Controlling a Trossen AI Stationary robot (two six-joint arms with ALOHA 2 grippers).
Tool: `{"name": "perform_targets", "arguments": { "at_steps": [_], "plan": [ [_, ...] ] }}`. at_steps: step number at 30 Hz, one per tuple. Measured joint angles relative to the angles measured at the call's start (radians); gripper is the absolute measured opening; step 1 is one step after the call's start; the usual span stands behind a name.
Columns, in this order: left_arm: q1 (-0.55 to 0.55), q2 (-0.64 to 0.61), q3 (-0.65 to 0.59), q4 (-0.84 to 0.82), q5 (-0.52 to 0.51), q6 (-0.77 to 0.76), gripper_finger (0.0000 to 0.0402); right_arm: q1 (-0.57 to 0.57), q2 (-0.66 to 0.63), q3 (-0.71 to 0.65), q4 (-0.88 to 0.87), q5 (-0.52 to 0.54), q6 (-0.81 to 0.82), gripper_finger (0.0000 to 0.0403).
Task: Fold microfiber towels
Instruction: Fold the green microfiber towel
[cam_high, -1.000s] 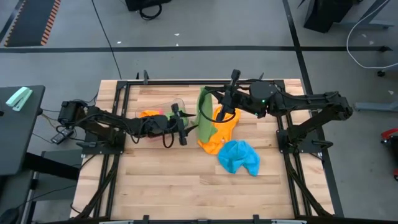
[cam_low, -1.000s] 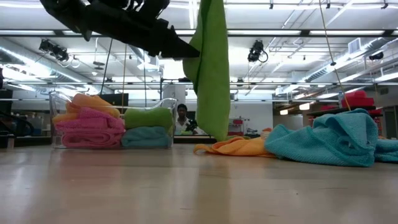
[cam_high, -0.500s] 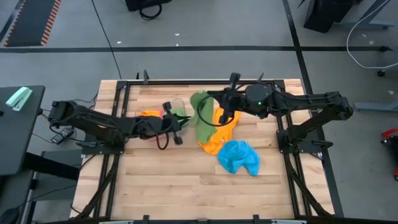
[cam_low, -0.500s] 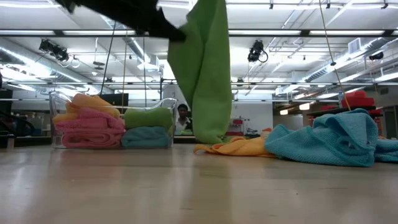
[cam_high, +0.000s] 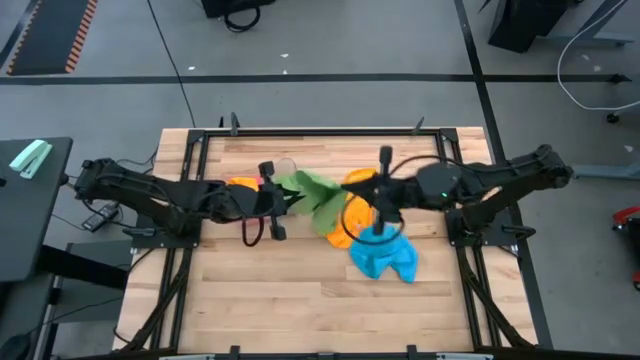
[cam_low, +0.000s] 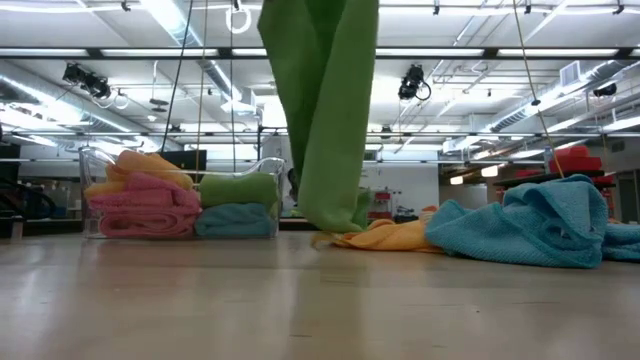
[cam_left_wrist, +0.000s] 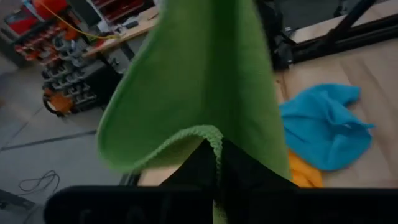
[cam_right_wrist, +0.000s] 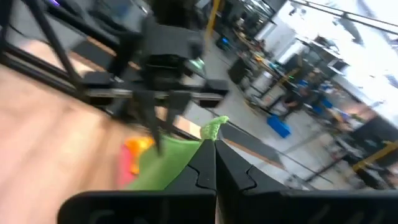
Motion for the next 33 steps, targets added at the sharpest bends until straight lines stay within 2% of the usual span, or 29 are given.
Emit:
{"name": "perform_targets", "arguments": {
  "at_steps": [8, 13, 17, 21, 26, 33],
  "plan": [
    [-0.072, -0.002, 0.193, -0.225, 0.142, -0.124, 0.0008, 0.15, -0.056, 0.0, -0.019, 0.0, 0.137, 0.0001],
    [-0.143, -0.002, 0.286, -0.358, 0.157, -0.181, 0.0022, 0.238, -0.07, 0.0, -0.024, -0.021, 0.23, 0.0001],
    [-0.203, -0.002, 0.339, -0.393, 0.226, -0.204, 0.0034, 0.311, -0.071, 0.0, 0.007, -0.084, 0.293, 0.0001],
    [-0.254, -0.002, 0.392, -0.406, 0.279, -0.202, 0.0022, 0.37, -0.071, 0.0, 0.038, -0.117, 0.281, 0.0001],
    [-0.242, -0.005, 0.401, -0.499, 0.263, -0.228, 0.0008, 0.34, -0.068, 0.0, -0.052, -0.05, 0.277, 0.0001],
    [-0.116, 0.029, 0.292, -0.602, 0.121, -0.298, 0.003, 0.135, -0.037, -0.004, -0.325, 0.025, 0.381, 0.0001]
  ]
}}
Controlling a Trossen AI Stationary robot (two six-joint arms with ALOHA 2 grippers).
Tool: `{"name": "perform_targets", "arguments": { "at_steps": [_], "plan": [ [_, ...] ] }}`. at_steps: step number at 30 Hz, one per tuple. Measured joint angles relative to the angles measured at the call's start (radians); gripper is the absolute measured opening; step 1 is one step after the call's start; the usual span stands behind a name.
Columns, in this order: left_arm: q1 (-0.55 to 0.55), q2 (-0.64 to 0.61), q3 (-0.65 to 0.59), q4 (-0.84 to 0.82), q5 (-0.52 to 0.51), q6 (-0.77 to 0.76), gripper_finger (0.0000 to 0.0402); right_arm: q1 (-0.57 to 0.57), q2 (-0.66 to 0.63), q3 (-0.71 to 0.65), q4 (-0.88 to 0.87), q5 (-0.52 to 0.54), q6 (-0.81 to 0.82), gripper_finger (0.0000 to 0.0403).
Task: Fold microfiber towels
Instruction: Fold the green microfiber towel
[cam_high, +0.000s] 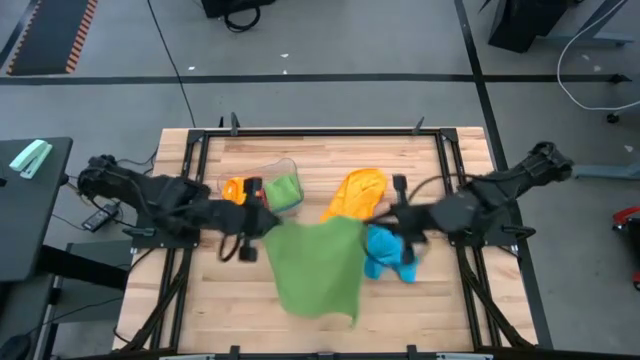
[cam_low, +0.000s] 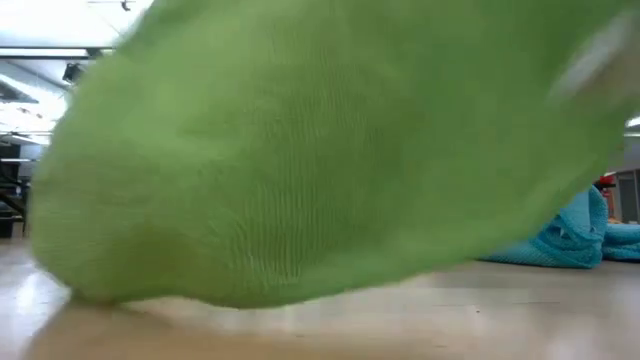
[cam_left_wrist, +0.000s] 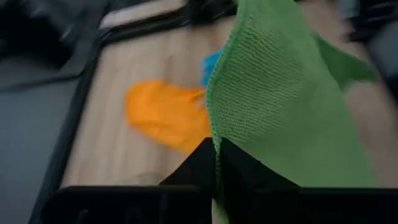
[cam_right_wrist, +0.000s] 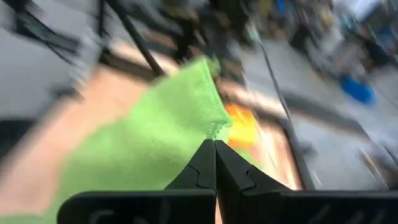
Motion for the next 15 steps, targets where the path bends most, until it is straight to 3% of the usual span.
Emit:
{"name": "perform_targets", "arguments": {
  "at_steps": [7, 15],
  "plan": [
    [0.104, 0.006, -0.186, 0.02, -0.006, -0.067, 0.0008, -0.214, 0.014, -0.171, -0.055, -0.038, 0.055, 0.0001],
    [0.149, 0.007, -0.33, 0.111, -0.007, -0.085, 0.0029, -0.337, 0.014, -0.36, 0.055, -0.041, -0.012, 0.0001]
  ]
}}
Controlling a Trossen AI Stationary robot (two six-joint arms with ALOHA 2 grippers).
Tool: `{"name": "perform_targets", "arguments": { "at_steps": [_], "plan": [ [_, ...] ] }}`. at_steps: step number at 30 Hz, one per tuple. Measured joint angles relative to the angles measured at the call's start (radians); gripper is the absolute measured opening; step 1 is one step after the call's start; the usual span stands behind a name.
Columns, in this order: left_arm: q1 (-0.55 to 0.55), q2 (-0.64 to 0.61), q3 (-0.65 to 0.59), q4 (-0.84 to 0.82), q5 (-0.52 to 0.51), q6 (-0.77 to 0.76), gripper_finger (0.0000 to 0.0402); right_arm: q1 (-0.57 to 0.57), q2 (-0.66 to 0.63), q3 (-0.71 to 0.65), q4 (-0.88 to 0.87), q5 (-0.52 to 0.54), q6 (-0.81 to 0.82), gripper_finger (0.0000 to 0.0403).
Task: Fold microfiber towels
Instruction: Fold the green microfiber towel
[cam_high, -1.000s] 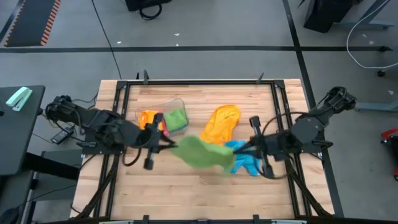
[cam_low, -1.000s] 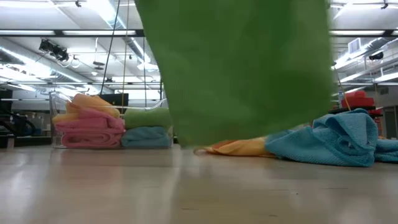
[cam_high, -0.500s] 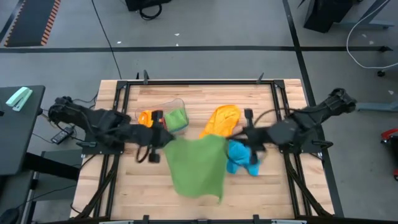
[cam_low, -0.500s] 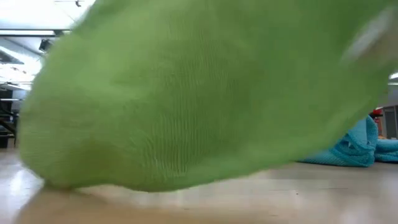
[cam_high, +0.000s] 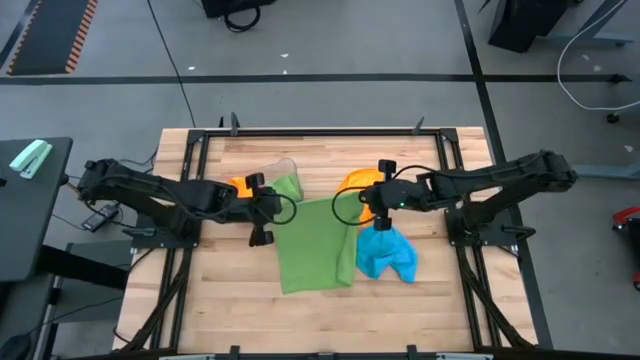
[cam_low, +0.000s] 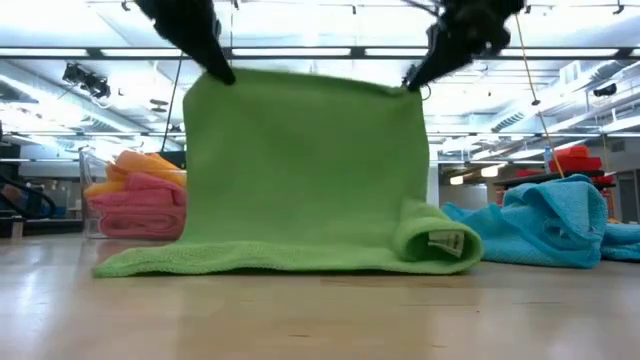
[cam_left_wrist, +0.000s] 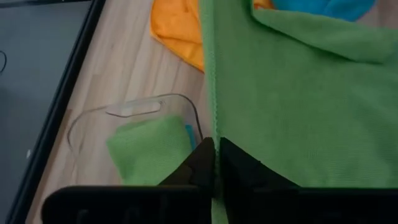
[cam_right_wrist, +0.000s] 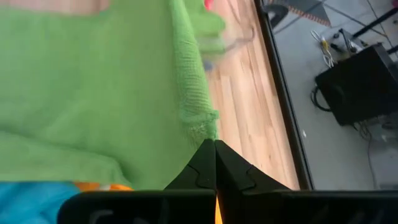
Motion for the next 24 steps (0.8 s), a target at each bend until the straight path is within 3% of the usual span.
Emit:
{"name": "perform_targets", "arguments": {
  "at_steps": [6, 11, 17, 24],
  "plan": [
    [0.006, 0.0, -0.046, 0.032, 0.0, 0.009, 0.0008, -0.041, 0.0, -0.089, 0.082, -0.041, -0.008, 0.0001],
    [-0.001, 0.0, -0.047, 0.063, 0.001, 0.006, 0.0018, -0.042, 0.0, -0.134, 0.167, -0.119, -0.006, 0.0001],
    [-0.027, 0.062, -0.047, 0.075, 0.009, 0.0, 0.0019, -0.039, 0.0, -0.201, 0.307, -0.211, -0.022, 0.0001],
    [-0.05, 0.177, -0.047, 0.097, 0.008, 0.0, 0.0016, -0.04, 0.0, -0.299, 0.448, -0.221, -0.064, 0.0001]
  ]
}}
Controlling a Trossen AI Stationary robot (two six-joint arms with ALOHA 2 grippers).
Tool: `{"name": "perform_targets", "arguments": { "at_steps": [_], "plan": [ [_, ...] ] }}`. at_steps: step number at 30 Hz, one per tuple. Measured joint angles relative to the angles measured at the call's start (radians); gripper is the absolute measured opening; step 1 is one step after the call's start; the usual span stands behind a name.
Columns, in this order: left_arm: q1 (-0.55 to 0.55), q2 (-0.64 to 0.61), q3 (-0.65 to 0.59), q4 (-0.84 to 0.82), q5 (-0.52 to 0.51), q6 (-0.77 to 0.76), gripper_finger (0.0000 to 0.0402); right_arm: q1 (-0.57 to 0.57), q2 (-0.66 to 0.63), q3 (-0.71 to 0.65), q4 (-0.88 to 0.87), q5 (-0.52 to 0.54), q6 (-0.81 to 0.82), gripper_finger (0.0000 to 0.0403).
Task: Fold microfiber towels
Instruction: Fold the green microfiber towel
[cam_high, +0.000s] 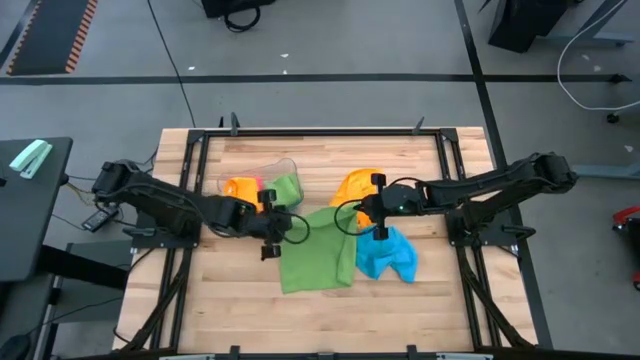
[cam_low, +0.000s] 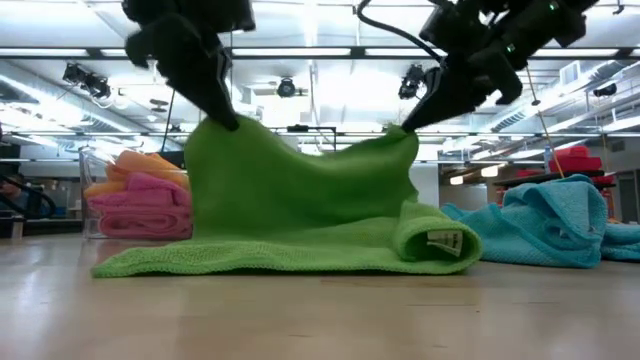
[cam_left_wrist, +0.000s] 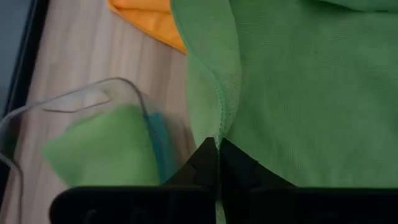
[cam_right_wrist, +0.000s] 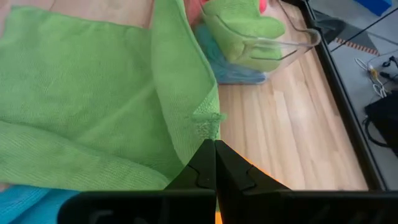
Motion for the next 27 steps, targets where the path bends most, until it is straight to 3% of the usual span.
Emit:
{"name": "perform_targets", "arguments": {
  "at_steps": [4, 9, 16, 21, 27],
  "plan": [
    [-0.009, 0.055, 0.0, 0.022, 0.001, 0.005, 0.0029, 0.0, 0.0, -0.081, 0.121, -0.019, -0.005, 0.0001],
    [-0.026, 0.077, 0.0, 0.014, 0.001, 0.022, 0.0011, 0.0, 0.0, -0.174, 0.262, -0.036, -0.019, 0.0001],
    [-0.08, 0.077, 0.0, 0.034, 0.001, -0.004, 0.0025, 0.0, 0.002, -0.232, 0.393, -0.159, -0.019, 0.0001],
    [-0.124, 0.077, 0.0, 0.071, 0.001, -0.053, 0.0036, 0.032, 0.071, -0.254, 0.504, -0.231, -0.031, 0.0001],
    [-0.178, 0.077, 0.0, 0.097, 0.028, -0.136, 0.0015, 0.112, 0.204, -0.248, 0.59, -0.265, -0.032, 0.0001]
  ]
}}
